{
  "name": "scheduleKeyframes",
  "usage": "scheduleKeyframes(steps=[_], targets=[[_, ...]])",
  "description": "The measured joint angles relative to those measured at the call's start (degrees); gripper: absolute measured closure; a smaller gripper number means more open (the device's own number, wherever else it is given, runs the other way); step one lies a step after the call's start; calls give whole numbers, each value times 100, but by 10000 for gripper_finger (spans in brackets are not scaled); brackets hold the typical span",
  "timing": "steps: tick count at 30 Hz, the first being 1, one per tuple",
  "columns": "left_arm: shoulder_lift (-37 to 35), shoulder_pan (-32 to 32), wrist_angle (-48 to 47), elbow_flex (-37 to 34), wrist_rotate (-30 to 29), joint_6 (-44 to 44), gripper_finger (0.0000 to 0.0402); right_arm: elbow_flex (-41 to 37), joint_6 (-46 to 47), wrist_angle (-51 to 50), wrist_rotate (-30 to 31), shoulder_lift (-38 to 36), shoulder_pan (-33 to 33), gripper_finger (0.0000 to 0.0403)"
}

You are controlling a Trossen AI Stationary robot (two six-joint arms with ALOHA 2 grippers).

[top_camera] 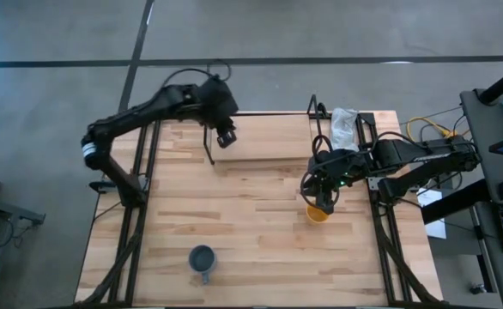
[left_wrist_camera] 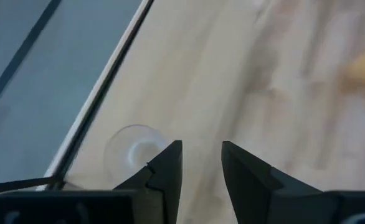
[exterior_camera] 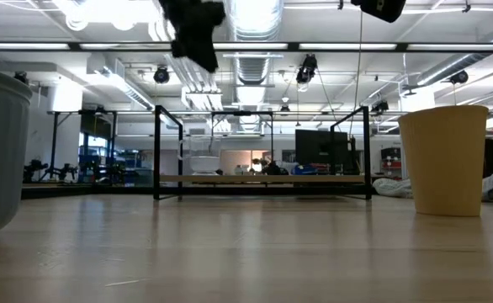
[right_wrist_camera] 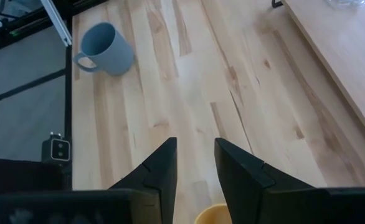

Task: Stack small to large cups/mugs on shelf
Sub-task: Put the gray mug on the shelf

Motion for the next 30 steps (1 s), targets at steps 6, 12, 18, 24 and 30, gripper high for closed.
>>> scheduleKeyframes(steps=[6, 12, 18, 24, 30], targets=[[-872, -382, -571, -2, 247, -149, 304, 0, 15, -376, -2, 0, 0, 300], [-1479, -1041, -1472, -7, 585, -965, 304, 0, 331, -847, 0, 0, -1, 301], [-1585, -2142, -1969, -251, 762, -2068, 304, -64, 350, -857, 0, 0, -4, 301], [-1360, -3377, -1880, -704, 759, -2672, 304, -170, 354, -827, 0, 0, -4, 301], [-1064, -4164, -1841, -1210, 405, -3691, 304, -318, 420, -807, 0, 0, -4, 301]])
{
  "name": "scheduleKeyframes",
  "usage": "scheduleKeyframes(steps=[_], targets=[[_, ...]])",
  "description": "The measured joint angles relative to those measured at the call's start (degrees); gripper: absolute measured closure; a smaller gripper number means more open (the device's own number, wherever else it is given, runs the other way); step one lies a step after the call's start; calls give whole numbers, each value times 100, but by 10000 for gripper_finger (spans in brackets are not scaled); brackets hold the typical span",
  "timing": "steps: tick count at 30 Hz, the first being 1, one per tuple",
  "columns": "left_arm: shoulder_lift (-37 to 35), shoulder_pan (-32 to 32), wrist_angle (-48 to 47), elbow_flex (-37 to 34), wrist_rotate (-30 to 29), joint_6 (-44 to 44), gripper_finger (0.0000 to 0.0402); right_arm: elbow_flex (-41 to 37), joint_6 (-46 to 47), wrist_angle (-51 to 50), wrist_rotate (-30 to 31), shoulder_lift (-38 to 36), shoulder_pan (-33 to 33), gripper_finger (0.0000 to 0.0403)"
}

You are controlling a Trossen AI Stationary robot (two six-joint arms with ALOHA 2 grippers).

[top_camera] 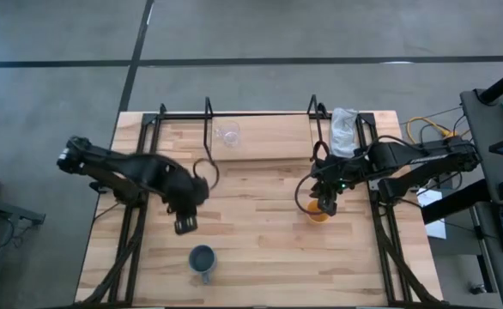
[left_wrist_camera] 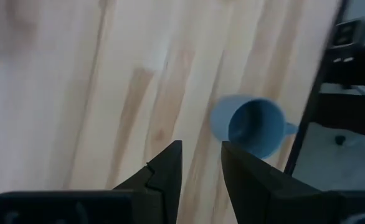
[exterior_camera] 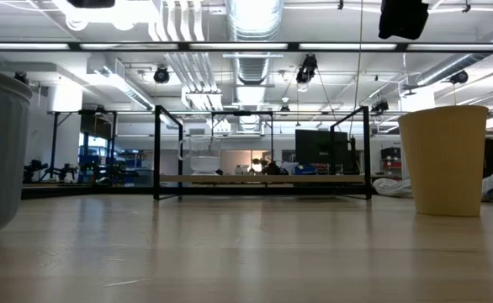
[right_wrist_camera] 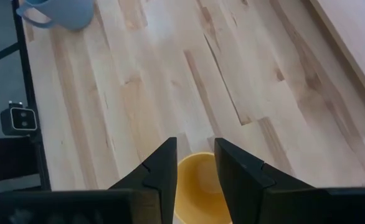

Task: Stack small to large cups/mugs on shelf
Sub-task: Put the gray mug on the shelf

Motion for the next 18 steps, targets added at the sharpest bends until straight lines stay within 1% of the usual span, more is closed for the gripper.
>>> scheduleKeyframes(steps=[6, 8, 14, 18], targets=[[259, -396, 48, -481, -9, -1053, 304, -81, 301, 7, 2, 0, 0, 300], [318, -495, 271, -655, -1, -1302, 304, -105, 372, 4, 2, 0, 0, 300], [401, -724, 1466, -1124, 58, -1554, 304, -186, 424, 8, 2, 0, -1, 300], [414, -843, 1660, -1309, 110, -1838, 304, -282, 424, 6, 2, 0, -1, 300]])
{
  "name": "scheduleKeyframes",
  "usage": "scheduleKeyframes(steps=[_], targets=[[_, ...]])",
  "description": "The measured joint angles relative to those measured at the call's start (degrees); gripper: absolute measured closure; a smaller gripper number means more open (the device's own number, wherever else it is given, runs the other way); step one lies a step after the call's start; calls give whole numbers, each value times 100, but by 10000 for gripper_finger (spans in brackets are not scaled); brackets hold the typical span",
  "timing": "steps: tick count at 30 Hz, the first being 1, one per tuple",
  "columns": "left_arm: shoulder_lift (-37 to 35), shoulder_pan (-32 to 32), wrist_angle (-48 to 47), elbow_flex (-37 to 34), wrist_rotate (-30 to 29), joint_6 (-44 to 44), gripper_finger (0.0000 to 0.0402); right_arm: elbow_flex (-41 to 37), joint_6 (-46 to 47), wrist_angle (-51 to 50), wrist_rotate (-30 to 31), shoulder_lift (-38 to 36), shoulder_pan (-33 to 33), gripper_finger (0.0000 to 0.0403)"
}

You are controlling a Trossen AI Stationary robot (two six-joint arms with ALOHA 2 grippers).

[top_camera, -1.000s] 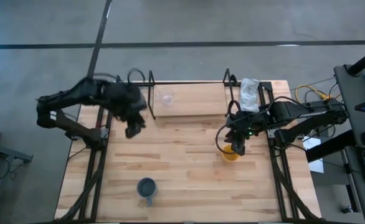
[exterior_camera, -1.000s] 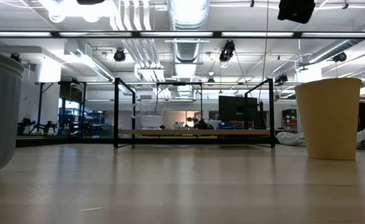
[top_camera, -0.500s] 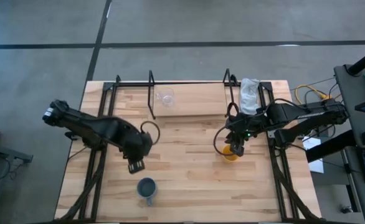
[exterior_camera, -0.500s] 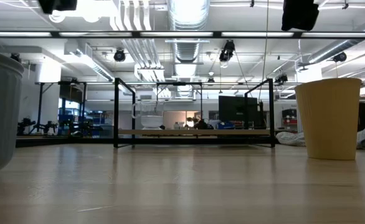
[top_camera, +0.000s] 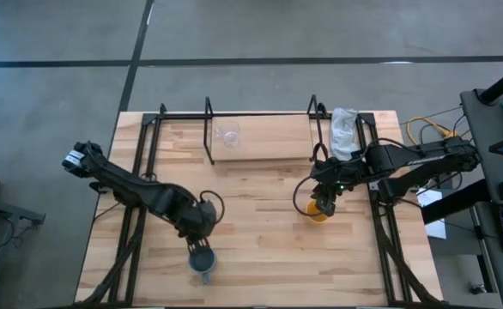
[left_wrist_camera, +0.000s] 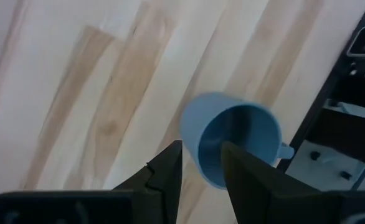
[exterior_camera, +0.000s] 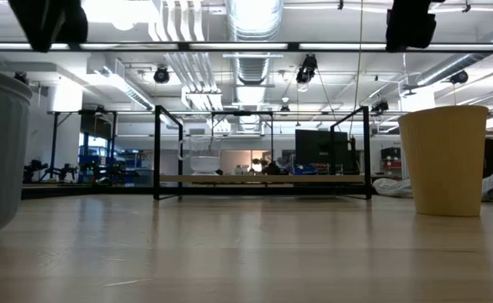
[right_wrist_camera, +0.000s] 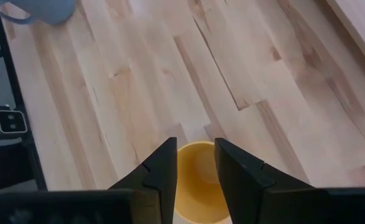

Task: Stack small to large cups/mugs on shelf
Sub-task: Put the gray mug on the shelf

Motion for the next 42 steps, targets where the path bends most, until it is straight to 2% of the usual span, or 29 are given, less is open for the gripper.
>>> scheduleKeyframes(steps=[6, 15, 21, 28, 42], targets=[[111, -271, 109, -317, 292, -122, 304, -238, 2, 18, 0, -2, -1, 300], [445, -363, 359, -459, 213, 31, 304, -524, 18, 51, 0, -2, -1, 300], [527, -361, 1087, -732, 260, 57, 304, -578, 151, 128, 0, -2, -1, 300], [531, -356, 859, -765, 241, 171, 304, -530, 127, 154, 0, -2, -1, 300], [659, -317, 1005, -829, 125, 379, 305, -526, 149, 204, 0, -2, -1, 300]])
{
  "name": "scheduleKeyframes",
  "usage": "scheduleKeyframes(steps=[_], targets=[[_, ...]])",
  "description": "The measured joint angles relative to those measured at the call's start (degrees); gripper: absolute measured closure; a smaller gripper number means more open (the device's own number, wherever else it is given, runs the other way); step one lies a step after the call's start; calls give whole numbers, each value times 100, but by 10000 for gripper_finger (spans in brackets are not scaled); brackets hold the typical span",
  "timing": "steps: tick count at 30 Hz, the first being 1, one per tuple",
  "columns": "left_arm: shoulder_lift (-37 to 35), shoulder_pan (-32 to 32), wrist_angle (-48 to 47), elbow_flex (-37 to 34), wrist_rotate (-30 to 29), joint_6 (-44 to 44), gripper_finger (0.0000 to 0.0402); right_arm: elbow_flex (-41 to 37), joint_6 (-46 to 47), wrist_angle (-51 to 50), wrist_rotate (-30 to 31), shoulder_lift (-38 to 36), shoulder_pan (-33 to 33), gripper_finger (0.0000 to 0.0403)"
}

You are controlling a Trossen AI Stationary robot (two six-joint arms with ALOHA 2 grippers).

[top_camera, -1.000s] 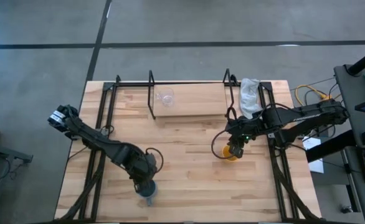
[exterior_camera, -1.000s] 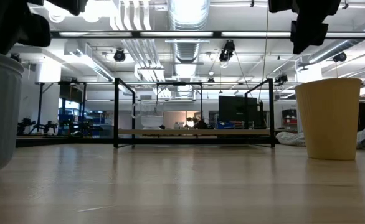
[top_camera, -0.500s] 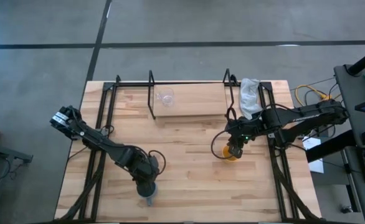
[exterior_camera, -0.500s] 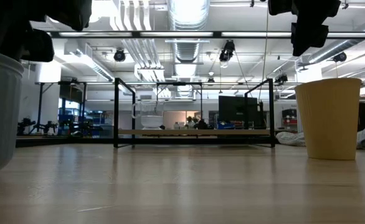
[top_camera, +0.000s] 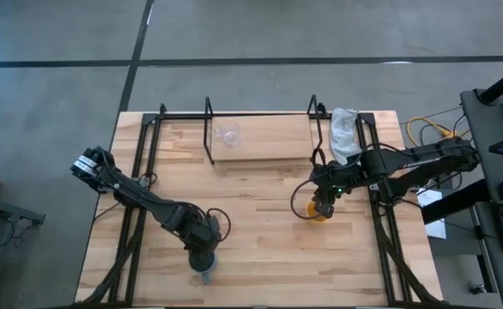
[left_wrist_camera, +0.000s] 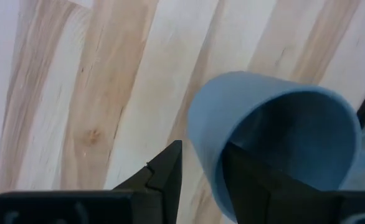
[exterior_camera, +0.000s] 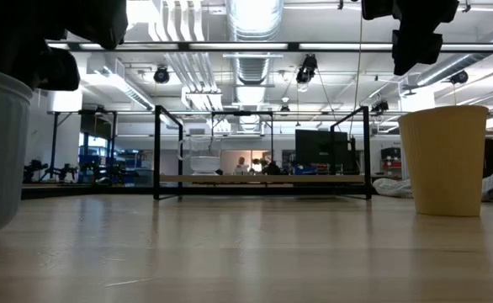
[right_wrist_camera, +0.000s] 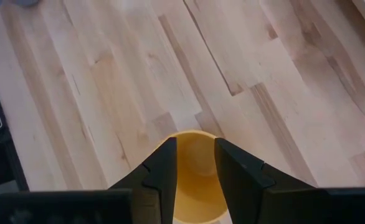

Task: Stack small to large cups/mugs on shelf
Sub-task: Put the gray mug on the shelf

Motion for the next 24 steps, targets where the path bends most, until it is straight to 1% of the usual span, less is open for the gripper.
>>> scheduleKeyframes(steps=[4, 6, 10, 11, 14, 18, 24], targets=[[97, 2, 51, 4, -19, 2, 321, 0, 0, 60, 0, 0, 0, 300], [154, 2, 52, 4, -19, 2, 339, 1, 0, 124, 0, 0, 1, 300], [148, 34, 39, 11, -18, 10, 388, 2, 0, 133, 0, 0, 1, 300], [126, 60, 36, 13, -17, 4, 394, 1, 0, 139, 0, 0, 0, 300], [18, 176, 15, 71, -54, 30, 396, 2, 0, 143, 0, 0, 0, 301], [-1, 414, 16, 311, -131, 664, 400, 2, 0, 160, 0, 0, 1, 301], [-10, 1084, 32, 752, -761, 2142, 400, 2, 2, 229, 0, 0, 0, 301]])
